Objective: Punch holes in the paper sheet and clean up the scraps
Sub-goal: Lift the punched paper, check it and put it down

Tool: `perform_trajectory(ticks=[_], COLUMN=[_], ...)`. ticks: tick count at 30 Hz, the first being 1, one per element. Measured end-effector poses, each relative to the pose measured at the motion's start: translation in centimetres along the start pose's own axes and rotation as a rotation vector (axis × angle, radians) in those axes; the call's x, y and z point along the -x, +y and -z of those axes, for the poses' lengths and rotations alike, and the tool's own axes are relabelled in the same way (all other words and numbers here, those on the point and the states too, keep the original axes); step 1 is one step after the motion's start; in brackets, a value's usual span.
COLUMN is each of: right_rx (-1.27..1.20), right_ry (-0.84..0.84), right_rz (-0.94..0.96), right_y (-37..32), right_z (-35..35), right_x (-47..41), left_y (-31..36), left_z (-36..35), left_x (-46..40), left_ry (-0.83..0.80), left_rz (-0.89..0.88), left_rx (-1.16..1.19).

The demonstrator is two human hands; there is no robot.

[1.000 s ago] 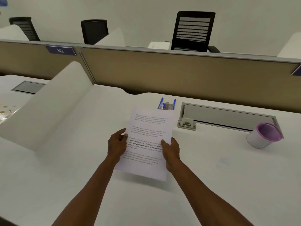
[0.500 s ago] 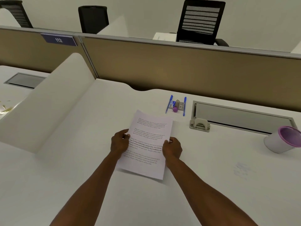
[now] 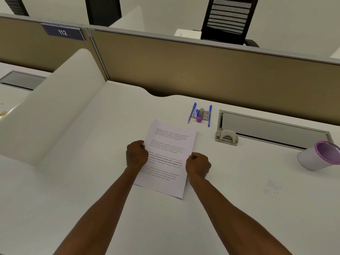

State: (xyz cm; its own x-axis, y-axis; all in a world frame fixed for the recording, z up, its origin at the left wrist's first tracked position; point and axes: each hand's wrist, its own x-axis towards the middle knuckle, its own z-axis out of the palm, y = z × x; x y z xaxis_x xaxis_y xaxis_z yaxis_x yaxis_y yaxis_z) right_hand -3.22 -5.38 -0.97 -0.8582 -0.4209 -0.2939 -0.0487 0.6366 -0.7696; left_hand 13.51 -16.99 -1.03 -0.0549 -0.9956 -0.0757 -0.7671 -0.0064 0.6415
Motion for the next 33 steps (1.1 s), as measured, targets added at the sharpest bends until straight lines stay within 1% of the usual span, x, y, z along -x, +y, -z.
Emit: perform_trajectory(ticks=[3,6,12,17,26,33], right_rx=[-0.011,-0.029,-0.009,0.034,0.045,0.023], right_ry=[0.042,0.032,0.012,-0.014,-0.05,-0.039], right_rz=[-0.006,-0.023,-0.01,-0.004,-0.004,0.004], right_y=[0.0,0.2,0.6,0.5,0.6,0.9], right_z=[0.3,0.5,0.5,0.5,0.7,0.6], right_x=[0.1,-0.1,-0.4,-0.7,-1.1,-1.3], left_y=[0.0,-0.2,-0.2,-0.2,-0.6,-0.7], left_z=[0.0,0.1,0.2,0.2,0.0,-0.2], left_x=[0.1,0.1,0.3,0.4,0.7,0.5], left_ry=[0.018,0.03,0.044,0.062,0.071,0.053], left_rz=[0.023,0.032,0.009,0.034,0.037,0.038], left_rx=[0.048,0.088,0.079,0.055,0.079,0.083])
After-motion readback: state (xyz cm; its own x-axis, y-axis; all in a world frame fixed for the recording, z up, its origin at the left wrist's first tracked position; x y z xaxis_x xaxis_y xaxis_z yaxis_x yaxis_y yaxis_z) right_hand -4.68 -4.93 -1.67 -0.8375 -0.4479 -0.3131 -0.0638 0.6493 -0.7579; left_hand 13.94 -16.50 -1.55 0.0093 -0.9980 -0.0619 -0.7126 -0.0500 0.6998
